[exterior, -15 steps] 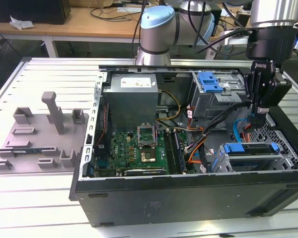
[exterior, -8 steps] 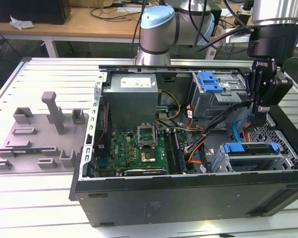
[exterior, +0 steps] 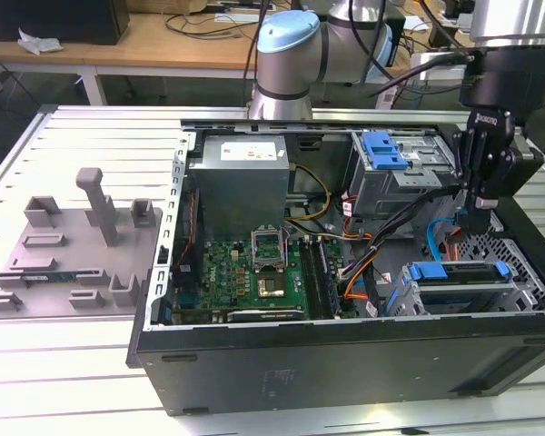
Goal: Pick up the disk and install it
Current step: 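Insert the first disk wire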
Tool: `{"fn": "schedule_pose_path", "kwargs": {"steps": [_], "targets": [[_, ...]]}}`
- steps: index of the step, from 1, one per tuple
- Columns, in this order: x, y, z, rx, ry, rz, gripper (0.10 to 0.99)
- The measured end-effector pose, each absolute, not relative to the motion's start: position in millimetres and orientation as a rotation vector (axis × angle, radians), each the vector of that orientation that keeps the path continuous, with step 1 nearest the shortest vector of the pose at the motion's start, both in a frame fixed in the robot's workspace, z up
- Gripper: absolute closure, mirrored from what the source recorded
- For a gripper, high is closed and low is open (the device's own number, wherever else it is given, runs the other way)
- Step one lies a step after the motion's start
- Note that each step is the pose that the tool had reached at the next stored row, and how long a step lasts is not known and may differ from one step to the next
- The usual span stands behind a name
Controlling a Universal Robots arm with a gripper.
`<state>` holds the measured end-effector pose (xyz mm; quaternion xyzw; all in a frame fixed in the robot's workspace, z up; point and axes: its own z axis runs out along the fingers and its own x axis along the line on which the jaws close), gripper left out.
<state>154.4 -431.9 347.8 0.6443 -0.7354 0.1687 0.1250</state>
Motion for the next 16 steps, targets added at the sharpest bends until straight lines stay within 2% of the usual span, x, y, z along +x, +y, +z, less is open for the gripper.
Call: {"fn": "schedule_pose_path", "kwargs": {"steps": [10,13,16], "targets": [[154.4,-456.4,347.8,1.902,-2.174,0.443,0.922],[154.4,-464.5,347.7,1.949,-2.231,0.349,0.922],[154.4,-472.5,347.9,1.975,-2.262,0.293,0.922]]}}
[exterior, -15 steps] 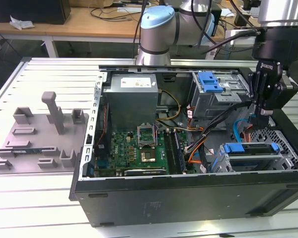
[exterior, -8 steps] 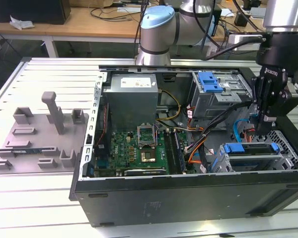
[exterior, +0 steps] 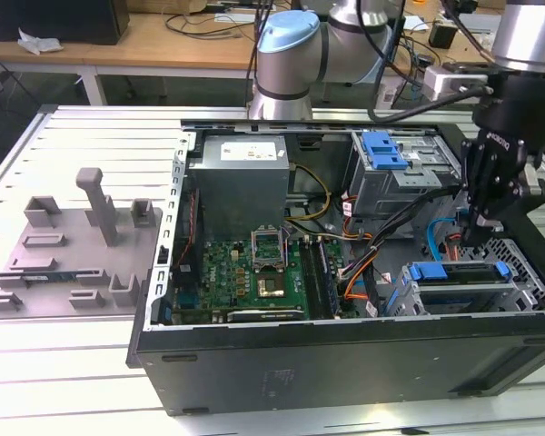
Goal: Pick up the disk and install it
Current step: 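Insert the first disk wire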
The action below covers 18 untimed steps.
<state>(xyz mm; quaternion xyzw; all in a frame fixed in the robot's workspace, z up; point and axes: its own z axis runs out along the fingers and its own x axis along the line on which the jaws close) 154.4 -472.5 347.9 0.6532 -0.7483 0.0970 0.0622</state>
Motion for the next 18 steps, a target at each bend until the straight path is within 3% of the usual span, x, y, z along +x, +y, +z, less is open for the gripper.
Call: {"fn": "schedule_pose_path", "kwargs": {"steps": [3,9,18], "targets": [[155.5,-480.8,348.3,1.981,-2.27,0.276,0.922],[157.4,-488.8,350.8,2.024,-2.322,0.163,0.922],[160.8,-490.9,350.9,2.02,-2.304,0.135,0.922]]}}
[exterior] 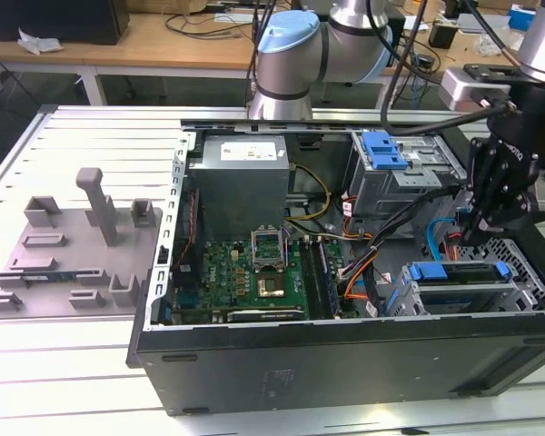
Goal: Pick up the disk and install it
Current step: 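Insert the first disk wire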
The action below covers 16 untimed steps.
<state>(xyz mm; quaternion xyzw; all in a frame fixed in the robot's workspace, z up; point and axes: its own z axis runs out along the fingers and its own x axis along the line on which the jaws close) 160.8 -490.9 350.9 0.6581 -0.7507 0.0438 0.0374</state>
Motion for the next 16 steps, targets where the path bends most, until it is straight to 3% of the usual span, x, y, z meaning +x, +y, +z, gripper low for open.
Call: {"fn": "schedule_pose_path", "kwargs": {"steps": [16], "targets": [[170.0,-507.7,356.7,2.018,-2.291,0.102,0.922]]}}
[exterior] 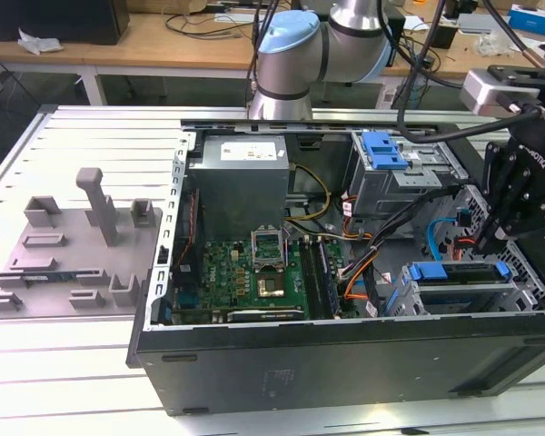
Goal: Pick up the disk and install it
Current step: 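Insert the first disk wire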
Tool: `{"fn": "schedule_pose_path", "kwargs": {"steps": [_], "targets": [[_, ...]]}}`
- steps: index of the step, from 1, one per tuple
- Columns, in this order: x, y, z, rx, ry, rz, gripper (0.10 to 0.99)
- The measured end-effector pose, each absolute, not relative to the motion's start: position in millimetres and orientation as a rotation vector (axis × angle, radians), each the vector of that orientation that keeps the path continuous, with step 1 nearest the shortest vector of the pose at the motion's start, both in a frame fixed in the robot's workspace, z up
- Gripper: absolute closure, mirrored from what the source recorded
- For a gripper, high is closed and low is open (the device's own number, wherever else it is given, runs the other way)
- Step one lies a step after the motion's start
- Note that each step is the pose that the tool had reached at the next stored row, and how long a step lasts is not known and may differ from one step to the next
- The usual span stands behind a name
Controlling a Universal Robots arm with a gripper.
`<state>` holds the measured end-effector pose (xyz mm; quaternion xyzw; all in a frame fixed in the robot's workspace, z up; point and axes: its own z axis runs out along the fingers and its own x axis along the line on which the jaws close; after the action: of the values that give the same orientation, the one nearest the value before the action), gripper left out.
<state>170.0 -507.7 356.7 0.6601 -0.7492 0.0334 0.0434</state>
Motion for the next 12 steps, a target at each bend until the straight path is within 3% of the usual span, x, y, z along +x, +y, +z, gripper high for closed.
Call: {"fn": "schedule_pose_path", "kwargs": {"steps": [8,12], "targets": [[170.0,-508.4,356.7,2.016,-2.288,0.095,0.922],[170.0,-513.0,356.3,2.034,-2.306,0.052,0.922]]}}
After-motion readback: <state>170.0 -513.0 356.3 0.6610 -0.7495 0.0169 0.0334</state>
